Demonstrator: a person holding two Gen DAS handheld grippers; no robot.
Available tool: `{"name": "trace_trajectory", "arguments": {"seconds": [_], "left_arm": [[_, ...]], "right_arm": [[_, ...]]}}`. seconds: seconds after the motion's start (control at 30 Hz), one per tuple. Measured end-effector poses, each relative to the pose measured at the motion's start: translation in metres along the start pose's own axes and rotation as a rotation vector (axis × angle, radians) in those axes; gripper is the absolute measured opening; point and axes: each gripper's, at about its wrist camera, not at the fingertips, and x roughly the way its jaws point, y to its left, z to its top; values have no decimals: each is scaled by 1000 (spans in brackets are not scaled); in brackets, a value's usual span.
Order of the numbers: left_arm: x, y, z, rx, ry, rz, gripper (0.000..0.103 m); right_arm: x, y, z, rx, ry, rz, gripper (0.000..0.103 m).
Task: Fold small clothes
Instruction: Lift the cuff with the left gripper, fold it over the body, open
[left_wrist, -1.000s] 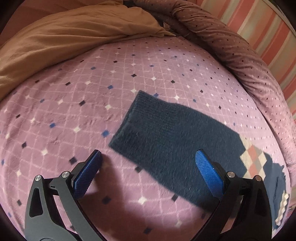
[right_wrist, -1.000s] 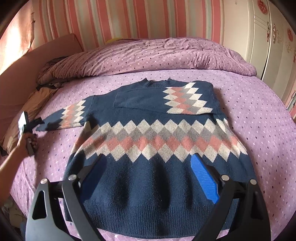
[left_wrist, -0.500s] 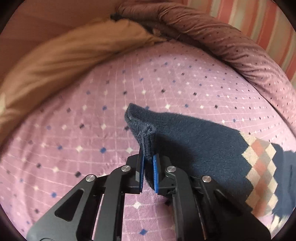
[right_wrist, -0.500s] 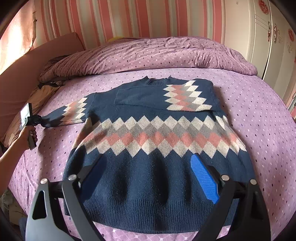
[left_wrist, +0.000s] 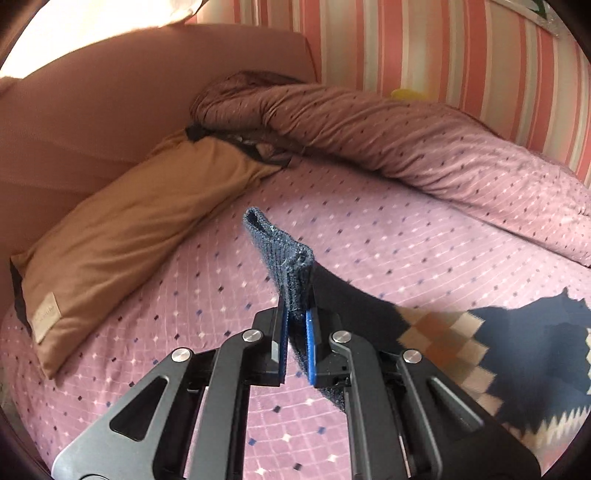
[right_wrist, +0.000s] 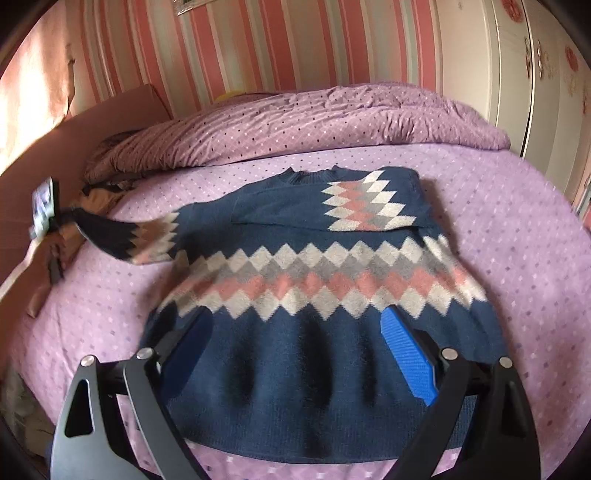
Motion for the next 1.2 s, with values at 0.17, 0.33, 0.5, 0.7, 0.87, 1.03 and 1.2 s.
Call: {"name": "trace_trajectory", "arguments": {"seconds": [0.17,0.33,0.5,0.7,0.87,1.03,1.2], "left_arm": [[-34,-36,20,64,-40,4,5],[-71,-96,40,117,-84,-8,6],[-107,-168,49,159,-108,-54,6],[-147,-249,38,213,-124,-82,6],[-173,-302,15,249,-117,-105,6],[-197,-336,-24,279,-97,-134,6],[-213,-359,-51,314,-88,-149,6]], "right_arm": [[-3,-2,-8,-28,-21,24,93],[3,-18,-14,-25,-19,24,93],[10,-42,-6,13,-42,38,93],[3,-76,12,31,-112,21,93],[-14,-102,31,-15,-190,-3,93],[-26,-125,55,-50,-247,-19,93],[-32,-146,75,-47,-274,16,93]]}}
